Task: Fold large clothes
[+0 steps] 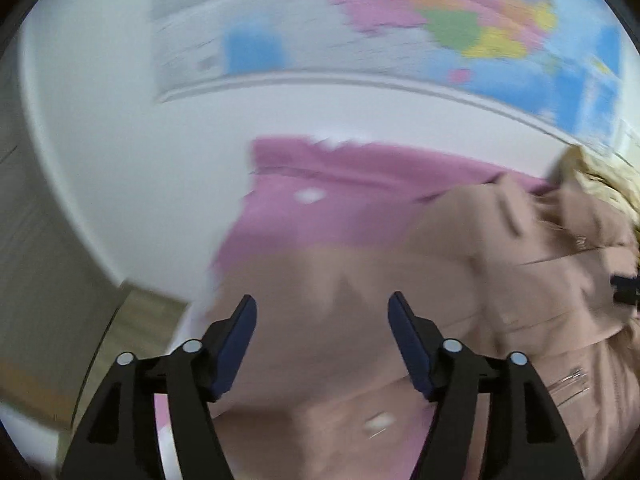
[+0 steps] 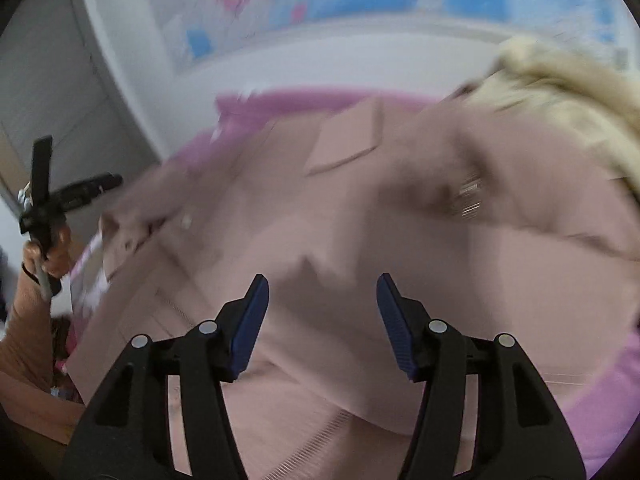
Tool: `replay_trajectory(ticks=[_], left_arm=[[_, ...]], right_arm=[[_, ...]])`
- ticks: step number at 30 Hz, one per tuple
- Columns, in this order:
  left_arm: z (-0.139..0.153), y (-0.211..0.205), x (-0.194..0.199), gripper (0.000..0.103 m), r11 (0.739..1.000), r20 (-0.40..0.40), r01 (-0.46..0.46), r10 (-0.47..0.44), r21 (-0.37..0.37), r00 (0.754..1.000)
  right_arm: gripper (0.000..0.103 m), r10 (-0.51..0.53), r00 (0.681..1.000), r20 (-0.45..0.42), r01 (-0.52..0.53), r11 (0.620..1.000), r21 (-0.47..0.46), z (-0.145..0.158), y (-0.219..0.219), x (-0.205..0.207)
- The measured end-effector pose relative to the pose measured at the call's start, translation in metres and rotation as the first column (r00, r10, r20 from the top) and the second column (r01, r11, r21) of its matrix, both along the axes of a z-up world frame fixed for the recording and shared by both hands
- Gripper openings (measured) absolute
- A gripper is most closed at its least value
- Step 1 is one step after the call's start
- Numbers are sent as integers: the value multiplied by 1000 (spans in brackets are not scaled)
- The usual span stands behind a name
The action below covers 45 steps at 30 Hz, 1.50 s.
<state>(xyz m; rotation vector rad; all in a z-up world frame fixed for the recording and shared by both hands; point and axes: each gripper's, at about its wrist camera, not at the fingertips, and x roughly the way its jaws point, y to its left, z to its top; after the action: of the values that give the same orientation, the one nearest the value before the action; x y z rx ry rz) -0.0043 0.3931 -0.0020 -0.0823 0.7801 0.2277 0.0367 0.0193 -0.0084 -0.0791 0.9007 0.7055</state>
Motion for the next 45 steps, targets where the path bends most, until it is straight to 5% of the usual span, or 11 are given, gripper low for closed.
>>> replay_trajectory(ticks=[9, 13, 14, 15, 22, 26, 30, 34, 36, 40, 45], left_arm=[[-48, 38, -33, 74, 998, -96, -59, 57, -20, 994], [-60, 35, -25, 45, 997, -133, -50, 56, 51, 990], [-58, 35, -26, 19, 998, -122, -43, 48, 43, 991], [-54, 37, -28, 8, 999, -112, -44, 47, 25, 993], [14, 18, -31, 3, 1000, 73, 8, -7, -16, 997], [84, -48, -32, 4, 977, 225, 200, -213, 80, 951], [109, -136, -18, 4, 900, 242, 412, -434, 139, 868], [68, -219, 20, 14, 796, 102, 595, -604, 105, 790], [41, -240, 34, 44, 772, 23, 629, -633, 90, 774], [18, -240, 40, 52, 789, 16, 610, -613, 80, 790], [53, -167, 5, 85, 824, 259, 566, -543, -19, 799]], right_arm=[[64, 53, 995, -79, -52, 999, 12, -20, 23, -8], [66, 30, 996, -86, -29, 999, 21, -18, 19, -9], [66, 25, 996, -87, -23, 999, 24, -18, 17, -10], [66, 18, 996, -85, -16, 1000, 25, -17, 14, -11], [66, -37, 997, -73, 41, 997, 66, -10, -12, -17], [66, -74, 996, -54, 79, 992, 96, -1, -29, -21], [66, -117, 992, -47, 122, 984, 131, 6, -48, -27], [67, -152, 986, -72, 161, 975, 154, 3, -65, -32], [67, -169, 983, -74, 178, 973, 145, 2, -71, -36], [68, -164, 983, -79, 174, 973, 154, 0, -75, -40], [69, -121, 989, -83, 133, 977, 166, -3, -61, -39]])
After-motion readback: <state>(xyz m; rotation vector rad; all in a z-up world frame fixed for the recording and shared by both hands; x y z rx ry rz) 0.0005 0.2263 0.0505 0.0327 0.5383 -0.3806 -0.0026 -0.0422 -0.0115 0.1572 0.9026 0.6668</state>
